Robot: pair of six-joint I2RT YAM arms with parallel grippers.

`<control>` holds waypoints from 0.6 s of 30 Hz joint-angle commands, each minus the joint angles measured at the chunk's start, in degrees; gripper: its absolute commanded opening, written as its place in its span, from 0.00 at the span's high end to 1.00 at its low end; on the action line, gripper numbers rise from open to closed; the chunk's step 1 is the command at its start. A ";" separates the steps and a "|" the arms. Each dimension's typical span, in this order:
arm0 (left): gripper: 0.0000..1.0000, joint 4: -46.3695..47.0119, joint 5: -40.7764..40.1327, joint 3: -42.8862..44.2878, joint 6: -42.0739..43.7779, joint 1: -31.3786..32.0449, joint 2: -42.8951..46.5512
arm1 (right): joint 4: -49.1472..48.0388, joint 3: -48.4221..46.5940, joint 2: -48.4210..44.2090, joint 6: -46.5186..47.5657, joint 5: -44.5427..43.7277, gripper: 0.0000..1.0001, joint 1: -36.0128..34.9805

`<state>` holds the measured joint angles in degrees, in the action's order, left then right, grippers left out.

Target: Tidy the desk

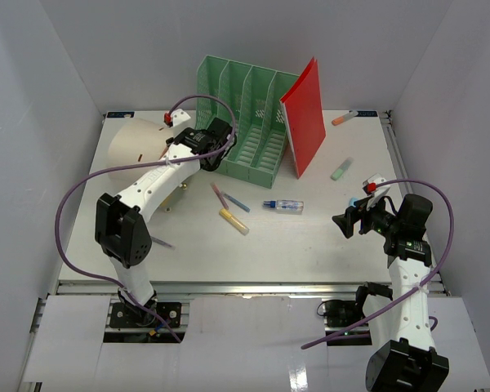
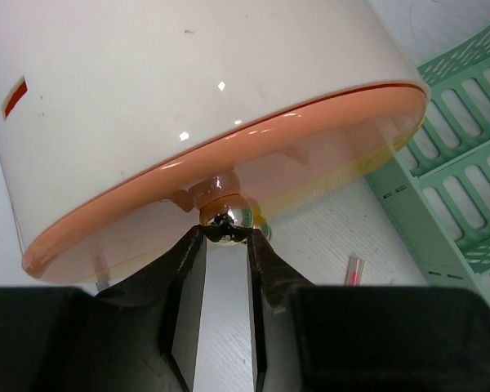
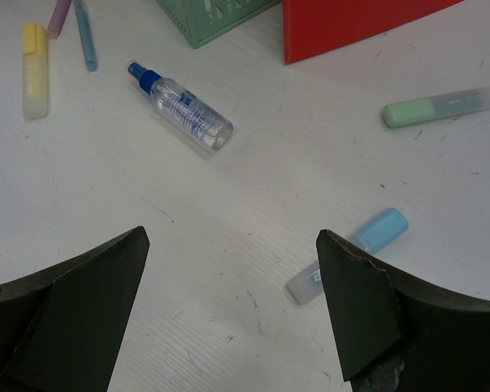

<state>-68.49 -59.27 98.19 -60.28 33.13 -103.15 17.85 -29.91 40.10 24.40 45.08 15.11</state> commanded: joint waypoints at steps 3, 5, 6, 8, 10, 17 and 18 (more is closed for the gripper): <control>0.87 -0.24 0.62 -0.47 -3.39 3.78 3.23 | -2.47 -1.29 -0.19 -0.50 -0.08 0.10 0.18; 0.88 -0.60 0.88 -0.29 -4.16 4.82 3.13 | -2.50 -1.34 -0.19 -0.50 -0.08 0.10 0.18; 0.88 -0.81 1.05 -0.21 -4.57 5.40 3.13 | -2.54 -1.30 -0.19 -0.50 -0.08 0.10 0.18; 0.88 -1.14 1.34 -0.22 -5.21 6.29 3.13 | -2.52 -1.29 -0.23 -0.50 -0.08 0.10 0.18; 0.88 -1.64 1.85 -0.34 -6.29 7.11 3.13 | -2.47 -1.32 -0.25 -0.50 -0.05 0.10 0.18; 0.45 -4.35 -0.95 -0.25 -8.54 7.73 4.27 | -2.47 -1.37 -0.28 -0.41 0.01 0.10 0.18; 0.36 -4.86 -1.74 -0.02 -8.54 7.67 4.28 | -2.47 -1.31 -0.28 -0.41 0.01 0.10 0.18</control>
<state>-70.66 -57.51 97.93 -66.80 40.91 -103.15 17.82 -29.91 40.10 24.40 45.04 15.11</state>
